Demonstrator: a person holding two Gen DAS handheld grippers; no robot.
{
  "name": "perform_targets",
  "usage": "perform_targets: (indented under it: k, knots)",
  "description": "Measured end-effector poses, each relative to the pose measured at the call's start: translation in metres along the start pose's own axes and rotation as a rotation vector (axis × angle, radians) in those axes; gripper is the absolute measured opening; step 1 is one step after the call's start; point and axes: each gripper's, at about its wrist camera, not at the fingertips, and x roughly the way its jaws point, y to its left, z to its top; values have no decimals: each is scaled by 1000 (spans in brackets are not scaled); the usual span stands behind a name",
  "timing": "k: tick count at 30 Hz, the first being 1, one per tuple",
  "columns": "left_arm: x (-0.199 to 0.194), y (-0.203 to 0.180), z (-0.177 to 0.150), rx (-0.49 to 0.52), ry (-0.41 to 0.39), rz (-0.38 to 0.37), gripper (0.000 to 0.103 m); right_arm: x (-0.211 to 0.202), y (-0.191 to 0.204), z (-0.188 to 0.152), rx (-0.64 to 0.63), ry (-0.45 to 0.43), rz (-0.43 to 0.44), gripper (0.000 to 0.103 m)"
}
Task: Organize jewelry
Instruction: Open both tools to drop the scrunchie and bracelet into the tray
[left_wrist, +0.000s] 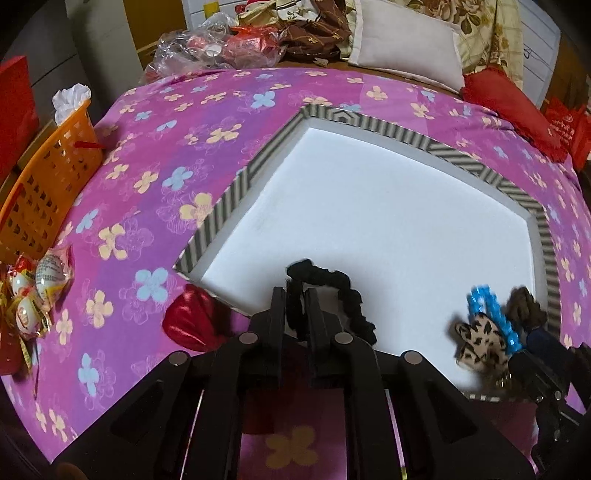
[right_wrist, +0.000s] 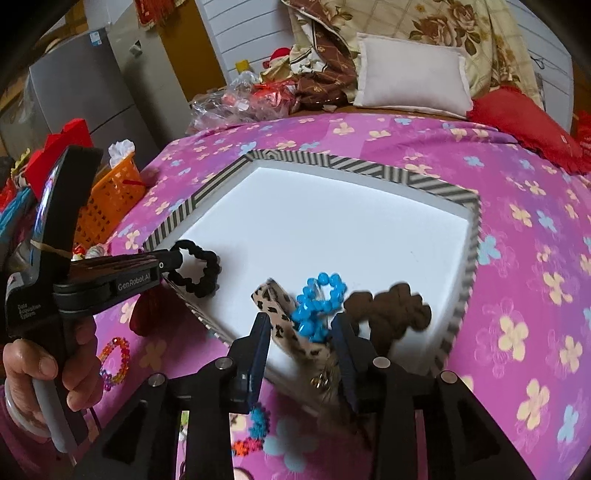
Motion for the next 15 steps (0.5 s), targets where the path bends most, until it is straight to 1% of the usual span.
perform_targets:
  k: [4,6,8,10,12,13,15]
  knots:
    - [-6,2,-7,3,-3,-2,10,-16,2,-3,4,-23,4,35]
    - [-12,6,-8,-12,-8,-1,11,-28,6,-5,-1,-37,6,41]
    - [-20,13,-8,-36,-8,-13,21,-42,12,-8,-22,-57,10,42]
    - [-35,24,-12,-76,-23,-56,43,-56,18,-14,-51,-69,8,43]
    - [-50,31,-18,-88,-48,-73,49,-67,24,-23,-74,-76,2,44]
    - [-61,37,-24,-90,-61,-77,49,-71,26,-27,-78,-77,3,45]
    - [-75,44,-34,-94,-68,-88,50,-75,29,-39,-81,-67,9,52]
